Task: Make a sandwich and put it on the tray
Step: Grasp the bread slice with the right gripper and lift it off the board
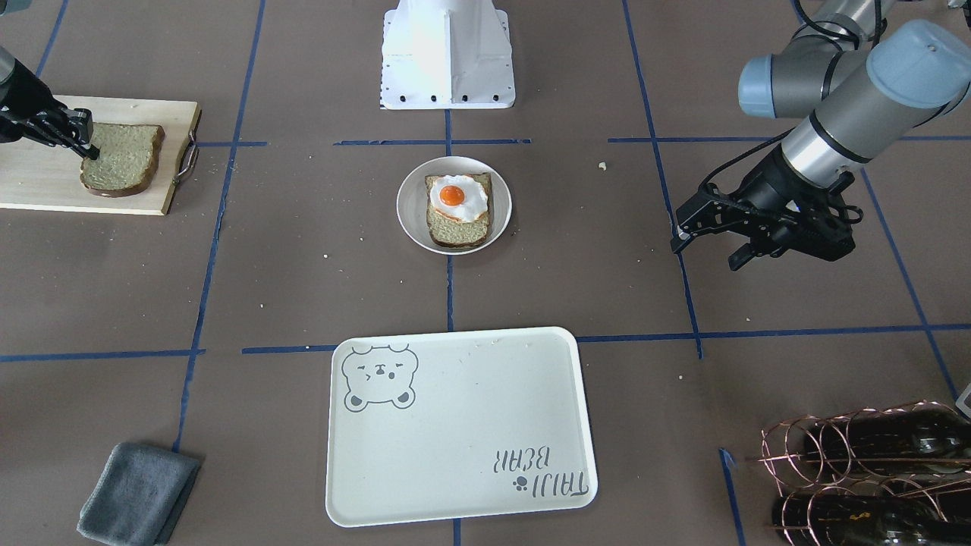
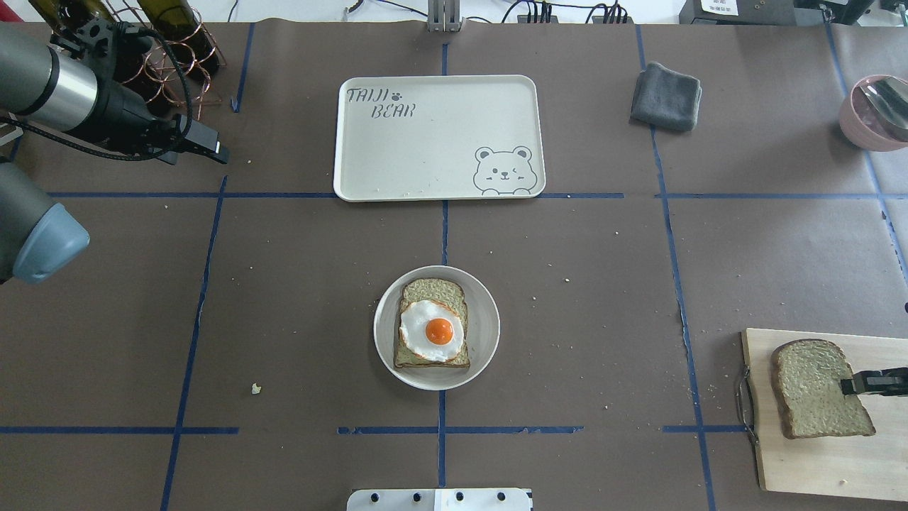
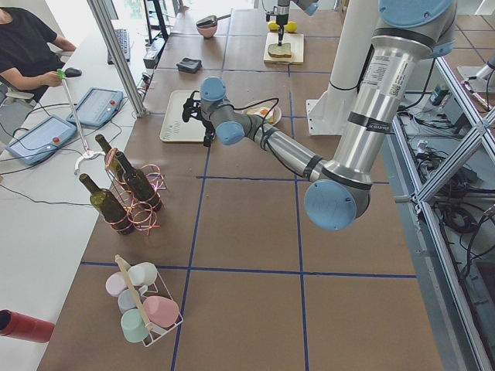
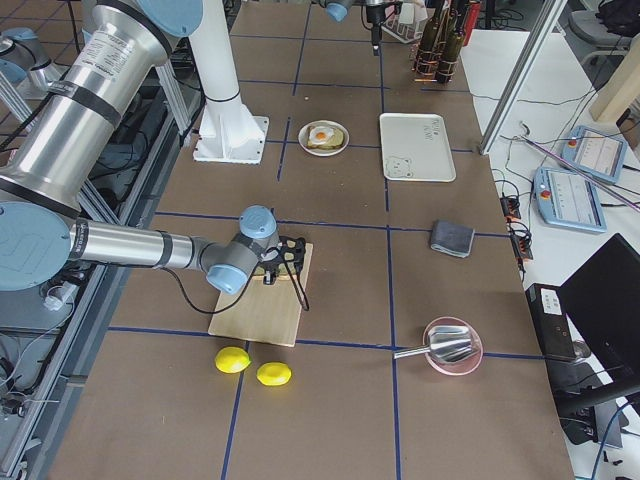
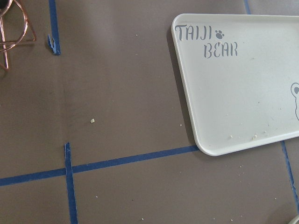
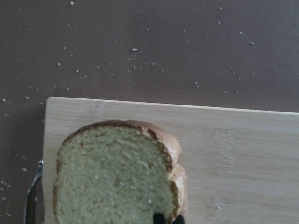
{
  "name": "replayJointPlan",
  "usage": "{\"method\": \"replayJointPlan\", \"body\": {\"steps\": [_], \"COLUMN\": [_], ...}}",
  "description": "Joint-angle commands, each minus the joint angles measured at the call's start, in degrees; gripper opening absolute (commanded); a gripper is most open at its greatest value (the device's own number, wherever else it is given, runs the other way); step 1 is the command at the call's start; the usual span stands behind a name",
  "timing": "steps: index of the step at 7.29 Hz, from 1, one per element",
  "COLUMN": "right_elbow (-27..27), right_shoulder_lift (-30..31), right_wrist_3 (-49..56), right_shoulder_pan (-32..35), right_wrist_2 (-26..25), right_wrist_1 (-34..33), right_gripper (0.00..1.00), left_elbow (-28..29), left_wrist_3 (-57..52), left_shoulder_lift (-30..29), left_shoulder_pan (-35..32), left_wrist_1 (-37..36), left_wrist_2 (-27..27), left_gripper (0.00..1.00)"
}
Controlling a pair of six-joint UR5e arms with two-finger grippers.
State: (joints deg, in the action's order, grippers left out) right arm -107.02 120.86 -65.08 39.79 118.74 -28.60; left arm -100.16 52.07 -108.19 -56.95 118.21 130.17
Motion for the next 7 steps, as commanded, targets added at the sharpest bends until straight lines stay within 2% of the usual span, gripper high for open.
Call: {"method": "replayJointPlan", "body": {"steps": [1,2,3,4,5,6,7], "right_elbow": [-5.63,-6.26,-6.09,-5.74,-5.83,-6.0,-5.83], "right_shoulder_lift": [-0.62,-3.76,-8.14,-12.71,-19.63,-28.58,-35.89], "right_wrist_3": [0.31,0.22,-0.47,-1.26,-3.97,-6.69,-8.03], "right_shoulder_pan": [6.21,11.75,14.85,15.05,14.79,13.92,10.69], "right_wrist_2": [3.23,9.78,13.59,13.89,13.8,13.89,13.11], "right_wrist_1": [0.03,0.03,-0.14,-1.36,-7.55,-16.75,-23.71], "right_gripper": [0.0,0.0,0.0,0.0,0.0,0.0,0.0], "left_elbow": [0.14,0.4,0.49,0.49,0.58,0.67,0.58], "left_wrist_3": [-0.12,-0.12,0.05,0.14,0.23,1.18,1.8], "left_shoulder_lift": [-0.09,-0.09,-0.09,-0.17,-0.35,-0.35,-0.35], "left_shoulder_pan": [0.0,0.0,0.09,0.09,0.17,0.44,0.96], "left_wrist_1": [0.0,0.0,0.0,0.0,0.09,0.09,0.52], "left_wrist_2": [0.0,0.0,0.09,0.09,0.09,0.09,0.09], "left_gripper": [1.0,1.0,1.0,1.0,1.0,1.0,1.0]}}
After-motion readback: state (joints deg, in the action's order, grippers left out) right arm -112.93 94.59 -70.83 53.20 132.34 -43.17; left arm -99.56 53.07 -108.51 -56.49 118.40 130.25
